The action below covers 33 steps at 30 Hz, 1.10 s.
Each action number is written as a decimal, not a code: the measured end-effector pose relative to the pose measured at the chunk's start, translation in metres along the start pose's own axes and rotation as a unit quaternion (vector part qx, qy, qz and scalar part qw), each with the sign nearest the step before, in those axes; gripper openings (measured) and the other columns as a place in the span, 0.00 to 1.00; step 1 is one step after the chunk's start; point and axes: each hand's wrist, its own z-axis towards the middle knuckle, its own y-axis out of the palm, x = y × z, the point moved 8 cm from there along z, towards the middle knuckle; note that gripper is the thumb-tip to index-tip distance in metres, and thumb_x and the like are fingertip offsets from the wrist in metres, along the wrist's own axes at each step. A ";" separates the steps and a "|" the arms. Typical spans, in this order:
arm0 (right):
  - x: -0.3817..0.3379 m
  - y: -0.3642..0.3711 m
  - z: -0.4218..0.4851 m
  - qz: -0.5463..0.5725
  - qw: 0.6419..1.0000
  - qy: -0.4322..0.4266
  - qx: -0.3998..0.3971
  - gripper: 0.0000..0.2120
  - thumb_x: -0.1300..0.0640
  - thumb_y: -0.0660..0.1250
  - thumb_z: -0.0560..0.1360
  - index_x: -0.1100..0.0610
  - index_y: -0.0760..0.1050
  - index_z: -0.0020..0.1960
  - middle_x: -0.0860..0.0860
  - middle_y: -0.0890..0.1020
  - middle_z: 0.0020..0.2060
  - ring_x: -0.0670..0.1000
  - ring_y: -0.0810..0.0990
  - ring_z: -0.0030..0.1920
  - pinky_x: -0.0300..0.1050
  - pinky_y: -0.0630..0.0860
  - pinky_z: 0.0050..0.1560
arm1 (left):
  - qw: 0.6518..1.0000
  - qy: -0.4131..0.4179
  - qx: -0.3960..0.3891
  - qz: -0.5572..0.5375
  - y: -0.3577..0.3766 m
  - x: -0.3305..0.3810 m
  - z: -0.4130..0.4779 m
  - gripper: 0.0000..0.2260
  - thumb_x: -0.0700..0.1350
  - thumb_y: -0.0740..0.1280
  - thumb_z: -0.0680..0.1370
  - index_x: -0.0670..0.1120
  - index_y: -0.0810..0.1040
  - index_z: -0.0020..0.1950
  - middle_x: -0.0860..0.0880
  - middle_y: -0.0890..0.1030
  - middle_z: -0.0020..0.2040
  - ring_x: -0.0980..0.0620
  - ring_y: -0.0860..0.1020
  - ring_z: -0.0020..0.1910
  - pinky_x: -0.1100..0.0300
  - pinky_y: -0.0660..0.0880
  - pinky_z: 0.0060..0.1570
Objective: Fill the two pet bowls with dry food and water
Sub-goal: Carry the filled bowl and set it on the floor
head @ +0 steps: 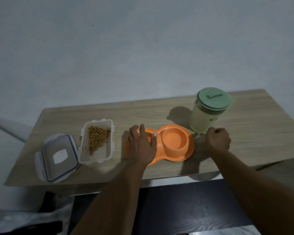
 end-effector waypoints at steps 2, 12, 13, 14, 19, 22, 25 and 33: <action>0.012 0.024 -0.008 -0.066 0.996 -0.028 -0.059 0.15 0.51 0.61 0.80 0.62 0.79 0.54 0.63 0.81 0.52 0.66 0.79 0.56 0.53 0.73 0.53 | 0.998 -0.046 0.035 0.009 -0.006 -0.017 -0.010 0.27 0.57 0.56 0.82 0.42 0.63 0.76 0.41 0.63 0.73 0.41 0.63 0.72 0.46 0.63 0.70; 0.014 0.058 -0.018 -0.223 0.961 -0.119 -0.112 0.14 0.49 0.62 0.81 0.59 0.77 0.55 0.60 0.82 0.51 0.63 0.80 0.52 0.51 0.73 0.47 | 0.970 -0.243 -0.020 -0.010 0.002 -0.075 -0.038 0.16 0.43 0.62 0.80 0.39 0.70 0.65 0.40 0.72 0.65 0.40 0.75 0.61 0.49 0.73 0.52; 0.013 0.059 -0.017 -0.232 0.957 -0.129 -0.114 0.14 0.48 0.61 0.81 0.59 0.76 0.54 0.60 0.81 0.51 0.63 0.80 0.51 0.51 0.73 0.47 | 0.967 -0.253 -0.028 -0.013 0.003 -0.077 -0.037 0.15 0.43 0.62 0.79 0.39 0.71 0.65 0.40 0.73 0.64 0.40 0.76 0.59 0.49 0.74 0.50; 0.013 0.061 -0.015 -0.242 0.953 -0.138 -0.117 0.14 0.48 0.60 0.82 0.58 0.76 0.52 0.60 0.81 0.51 0.63 0.80 0.51 0.51 0.73 0.47 | 0.964 -0.262 -0.034 -0.016 0.004 -0.079 -0.035 0.14 0.42 0.62 0.80 0.39 0.71 0.64 0.40 0.74 0.63 0.39 0.77 0.58 0.49 0.74 0.49; 0.009 0.065 -0.014 -0.289 0.935 -0.165 -0.124 0.13 0.46 0.56 0.83 0.55 0.70 0.49 0.59 0.77 0.50 0.64 0.79 0.54 0.54 0.73 0.49 | 0.963 -0.264 -0.045 -0.011 0.003 -0.082 -0.027 0.11 0.38 0.62 0.79 0.39 0.72 0.61 0.39 0.77 0.60 0.38 0.79 0.57 0.47 0.76 0.48; 0.007 0.068 -0.015 -0.319 0.919 -0.185 -0.137 0.14 0.47 0.55 0.83 0.55 0.72 0.50 0.57 0.76 0.46 0.63 0.79 0.53 0.53 0.73 0.49 | 0.961 -0.270 -0.055 -0.005 0.001 -0.084 -0.023 0.12 0.38 0.63 0.78 0.40 0.72 0.61 0.39 0.79 0.59 0.38 0.79 0.57 0.47 0.76 0.47; 0.005 0.070 -0.015 -0.352 0.901 -0.205 -0.147 0.09 0.51 0.57 0.82 0.55 0.72 0.50 0.58 0.78 0.49 0.63 0.79 0.53 0.54 0.74 0.48 | 0.961 -0.269 -0.060 0.007 0.000 -0.085 -0.021 0.10 0.39 0.63 0.79 0.40 0.73 0.60 0.40 0.79 0.59 0.39 0.79 0.57 0.47 0.77 0.49; -0.001 0.054 -0.026 -0.332 0.904 -0.241 -0.117 0.07 0.54 0.57 0.82 0.56 0.69 0.48 0.59 0.80 0.48 0.65 0.80 0.51 0.52 0.71 0.45 | 0.968 -0.247 -0.050 0.018 -0.015 -0.076 -0.019 0.10 0.38 0.63 0.79 0.40 0.72 0.59 0.40 0.80 0.58 0.39 0.80 0.56 0.49 0.76 0.46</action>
